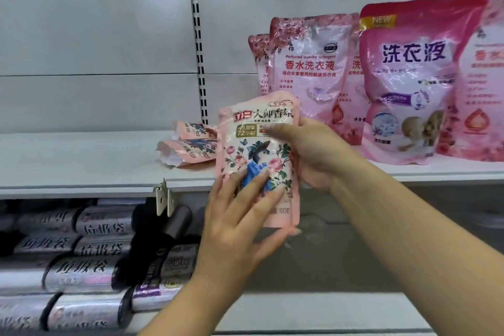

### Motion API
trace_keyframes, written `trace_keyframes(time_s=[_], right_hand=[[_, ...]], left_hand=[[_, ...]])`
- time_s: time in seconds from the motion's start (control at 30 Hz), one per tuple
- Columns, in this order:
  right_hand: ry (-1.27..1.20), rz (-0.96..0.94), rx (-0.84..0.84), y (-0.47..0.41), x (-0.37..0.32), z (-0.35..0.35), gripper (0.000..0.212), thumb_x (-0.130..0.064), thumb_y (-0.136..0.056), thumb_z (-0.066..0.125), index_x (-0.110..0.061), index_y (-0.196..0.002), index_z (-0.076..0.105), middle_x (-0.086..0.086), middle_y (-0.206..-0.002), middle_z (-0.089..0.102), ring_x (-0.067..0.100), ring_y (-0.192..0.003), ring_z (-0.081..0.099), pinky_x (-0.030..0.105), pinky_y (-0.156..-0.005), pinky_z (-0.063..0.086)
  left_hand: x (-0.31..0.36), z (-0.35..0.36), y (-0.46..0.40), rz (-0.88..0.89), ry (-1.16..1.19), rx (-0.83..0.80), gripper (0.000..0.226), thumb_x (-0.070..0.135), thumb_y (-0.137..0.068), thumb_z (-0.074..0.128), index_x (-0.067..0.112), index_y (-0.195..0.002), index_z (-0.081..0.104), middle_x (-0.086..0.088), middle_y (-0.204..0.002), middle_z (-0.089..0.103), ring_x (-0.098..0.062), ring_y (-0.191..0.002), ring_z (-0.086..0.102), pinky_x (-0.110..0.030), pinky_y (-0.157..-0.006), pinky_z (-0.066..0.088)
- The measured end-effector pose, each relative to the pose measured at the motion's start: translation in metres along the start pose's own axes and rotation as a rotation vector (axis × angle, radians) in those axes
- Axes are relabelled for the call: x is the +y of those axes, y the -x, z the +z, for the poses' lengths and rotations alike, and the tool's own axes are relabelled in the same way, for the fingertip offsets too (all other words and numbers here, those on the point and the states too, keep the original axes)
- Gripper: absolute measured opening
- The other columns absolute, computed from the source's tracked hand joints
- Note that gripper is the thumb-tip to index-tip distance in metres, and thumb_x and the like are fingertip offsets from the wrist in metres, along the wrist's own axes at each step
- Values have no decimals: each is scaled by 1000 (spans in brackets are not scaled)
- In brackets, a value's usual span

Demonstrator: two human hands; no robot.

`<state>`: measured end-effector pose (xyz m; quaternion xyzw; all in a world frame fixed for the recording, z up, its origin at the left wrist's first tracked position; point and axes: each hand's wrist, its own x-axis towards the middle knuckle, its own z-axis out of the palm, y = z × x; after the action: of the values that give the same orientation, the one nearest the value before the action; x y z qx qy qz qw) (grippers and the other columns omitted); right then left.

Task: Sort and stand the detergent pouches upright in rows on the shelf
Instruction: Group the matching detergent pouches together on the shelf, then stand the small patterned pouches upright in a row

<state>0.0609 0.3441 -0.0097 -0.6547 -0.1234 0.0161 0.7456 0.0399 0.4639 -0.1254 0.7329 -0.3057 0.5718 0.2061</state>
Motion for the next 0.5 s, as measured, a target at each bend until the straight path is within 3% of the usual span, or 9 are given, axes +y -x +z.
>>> trace_keyframes(time_s=[0.07,0.13,0.17,0.23,0.3,0.37,0.5], right_hand=[[-114,-56,3,0,-6,-6,9,-2,-84,58,-8,-91,57,10,-74,70,23,-62,68,33,-57,58],[-154,-179,-12,2,-20,-13,12,-2,-82,59,-10,-91,57,5,-71,71,19,-64,69,31,-57,58],[-170,-249,-17,2,-29,-17,14,-2,-82,60,-11,-92,57,4,-73,72,18,-67,70,32,-60,59],[-192,-379,-9,1,-47,-23,19,-1,-81,60,-14,-95,56,3,-81,71,19,-77,70,36,-71,59],[-215,-463,-14,-1,-60,-29,27,-3,-78,61,-15,-101,54,3,-87,70,20,-82,69,39,-78,57],[-225,-438,-23,-2,-67,-36,38,-12,-71,66,-12,-107,55,3,-83,71,20,-79,70,40,-78,57],[-220,-382,58,-4,-63,-55,62,-9,-67,66,-4,-127,48,1,-71,73,15,-68,70,31,-62,57]], left_hand=[[1,-6,-11,-70,104,-48,44,47,-88,51,20,-123,45,1,-132,41,-18,-126,38,-38,-106,32],[4,-17,-31,-316,199,-96,63,51,-75,53,31,-132,35,11,-139,29,3,-131,26,-16,-110,21],[6,-22,-45,-460,254,-109,74,58,-70,52,36,-136,28,15,-142,26,7,-132,22,-16,-111,20],[7,-26,-74,-681,457,-146,89,67,-64,57,32,-140,25,8,-140,37,-3,-128,37,-28,-107,35],[4,-20,-99,-749,714,-210,67,52,-68,70,28,-124,43,5,-116,60,-9,-105,60,-25,-87,52],[2,-9,-115,-742,765,-261,34,26,-75,71,32,-101,51,8,-96,66,-10,-88,66,-26,-74,57],[3,17,-113,-720,715,-448,29,21,-77,71,25,-100,55,13,-91,64,6,-80,60,-12,-67,53]])
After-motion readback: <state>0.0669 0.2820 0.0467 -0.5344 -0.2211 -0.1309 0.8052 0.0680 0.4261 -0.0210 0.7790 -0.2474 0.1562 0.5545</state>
